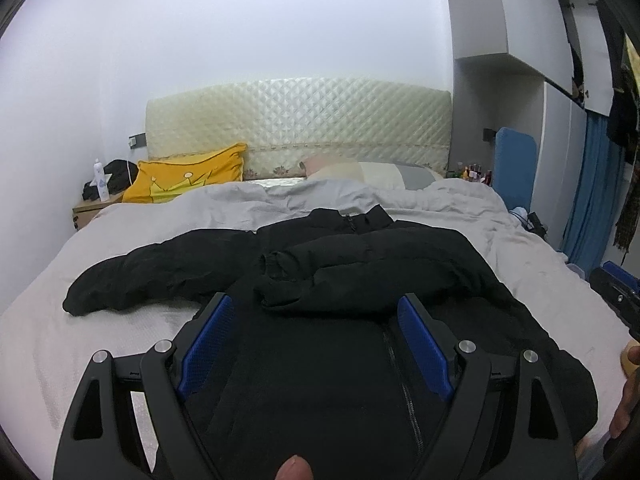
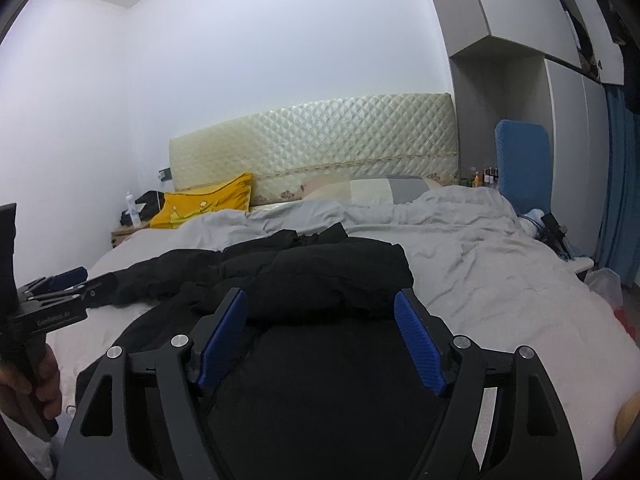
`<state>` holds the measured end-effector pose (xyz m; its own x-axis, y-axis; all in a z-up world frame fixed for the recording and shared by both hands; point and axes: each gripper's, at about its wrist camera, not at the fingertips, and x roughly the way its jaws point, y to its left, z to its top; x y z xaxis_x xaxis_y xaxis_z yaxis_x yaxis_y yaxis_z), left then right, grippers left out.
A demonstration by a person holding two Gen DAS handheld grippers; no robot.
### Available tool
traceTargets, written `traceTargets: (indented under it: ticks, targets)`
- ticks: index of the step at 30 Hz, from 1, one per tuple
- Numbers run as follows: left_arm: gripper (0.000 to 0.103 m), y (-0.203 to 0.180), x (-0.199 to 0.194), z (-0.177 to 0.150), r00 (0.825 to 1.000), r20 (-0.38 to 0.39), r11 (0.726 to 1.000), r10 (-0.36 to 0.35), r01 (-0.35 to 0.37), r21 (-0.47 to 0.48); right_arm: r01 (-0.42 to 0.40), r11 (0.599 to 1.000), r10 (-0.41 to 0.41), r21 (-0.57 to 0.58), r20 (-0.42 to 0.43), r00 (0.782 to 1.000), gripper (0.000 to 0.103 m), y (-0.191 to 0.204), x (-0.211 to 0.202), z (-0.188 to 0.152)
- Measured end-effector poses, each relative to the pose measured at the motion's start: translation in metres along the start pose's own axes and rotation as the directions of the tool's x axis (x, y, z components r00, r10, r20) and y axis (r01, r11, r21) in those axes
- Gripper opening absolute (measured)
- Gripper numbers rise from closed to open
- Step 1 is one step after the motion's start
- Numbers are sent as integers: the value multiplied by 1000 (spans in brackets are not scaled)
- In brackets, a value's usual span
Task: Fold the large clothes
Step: 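Move the left gripper to the other sleeve cuff and grasp it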
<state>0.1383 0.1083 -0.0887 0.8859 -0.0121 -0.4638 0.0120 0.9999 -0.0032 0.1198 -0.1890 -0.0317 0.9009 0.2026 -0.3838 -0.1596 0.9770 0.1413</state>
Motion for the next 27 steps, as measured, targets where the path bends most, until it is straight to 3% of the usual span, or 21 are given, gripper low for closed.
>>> traceTargets:
  ticks: [2,6,7,11,16,24,26,27]
  targets:
    - [85,2,2,-3,1000,-6,1000,-16,16,-10,18,1000,-18,8,-2,1000,77,-3,-3,-5]
    - [85,11,10,-4,999,-27,999,-24,24,-25,32,999,-31,36,-9,999,101,-8,-8,-16]
    - [85,15,13,-2,999,-33,999,-27,26,-34,36,998,-36,47,-10,999,102,-9,-9,-18]
    - [85,37,16,11,999,-27,998,-25,24,-62,41,997,-41,66,-2,999,103,-16,-12,-22]
    - [85,81,17,34,998,-42,999,36,-36,-17,62,995,-63,72,17,998,103,-18,-15,-23]
    - [85,204,28,68,982,-75,979,172,-179,-96,69,996,-70,54,17,997,103,-14,-13,-25]
    - [90,239,32,69,974,-71,968,215,-222,-115,74,996,-74,46,11,997,103,-13,-11,-26]
    - [103,251,34,68,971,-74,964,229,-237,-119,73,996,-74,44,7,997,103,-12,-10,-26]
